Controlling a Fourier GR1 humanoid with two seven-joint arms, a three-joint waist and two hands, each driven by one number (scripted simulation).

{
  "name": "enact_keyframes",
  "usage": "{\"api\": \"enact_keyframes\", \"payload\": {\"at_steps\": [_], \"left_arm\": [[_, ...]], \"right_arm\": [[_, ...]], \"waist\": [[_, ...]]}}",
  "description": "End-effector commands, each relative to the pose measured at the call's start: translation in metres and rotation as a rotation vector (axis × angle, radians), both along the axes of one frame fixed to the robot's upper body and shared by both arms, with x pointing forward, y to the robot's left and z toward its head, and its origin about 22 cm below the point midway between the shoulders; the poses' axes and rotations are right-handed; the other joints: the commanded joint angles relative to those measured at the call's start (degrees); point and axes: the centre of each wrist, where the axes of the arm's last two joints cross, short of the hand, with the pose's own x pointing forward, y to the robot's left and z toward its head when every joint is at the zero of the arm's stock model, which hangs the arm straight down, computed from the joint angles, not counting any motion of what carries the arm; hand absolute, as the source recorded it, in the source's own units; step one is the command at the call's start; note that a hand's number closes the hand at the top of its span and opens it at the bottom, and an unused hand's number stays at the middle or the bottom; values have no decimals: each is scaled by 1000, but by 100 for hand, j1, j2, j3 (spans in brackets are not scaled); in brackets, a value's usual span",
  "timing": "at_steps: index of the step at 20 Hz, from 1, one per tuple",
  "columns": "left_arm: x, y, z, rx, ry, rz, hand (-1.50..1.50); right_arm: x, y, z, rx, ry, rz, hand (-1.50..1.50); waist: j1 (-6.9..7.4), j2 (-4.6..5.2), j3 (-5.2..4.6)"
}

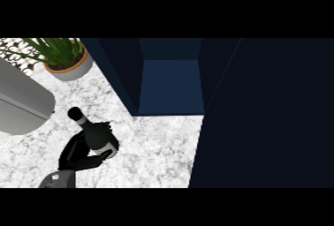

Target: Pick up the wine, place it into the cabinet and close the cabinet

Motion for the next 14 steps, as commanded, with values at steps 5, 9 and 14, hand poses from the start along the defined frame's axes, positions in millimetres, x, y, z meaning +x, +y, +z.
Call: {"api": "enact_keyframes", "payload": {"at_steps": [5,9,14], "left_arm": [[18,-9,6,-4,-87,1,150],[6,-2,-1,14,-153,-21,150],[-3,-6,6,27,-153,63,150]], "right_arm": [[-35,-15,20,26,-82,-11,-150],[-31,-13,15,47,-81,-22,-150],[-42,-21,16,37,-81,-18,-150]], "waist": [[-3,3,1],[7,5,2],[44,-12,10]]}}
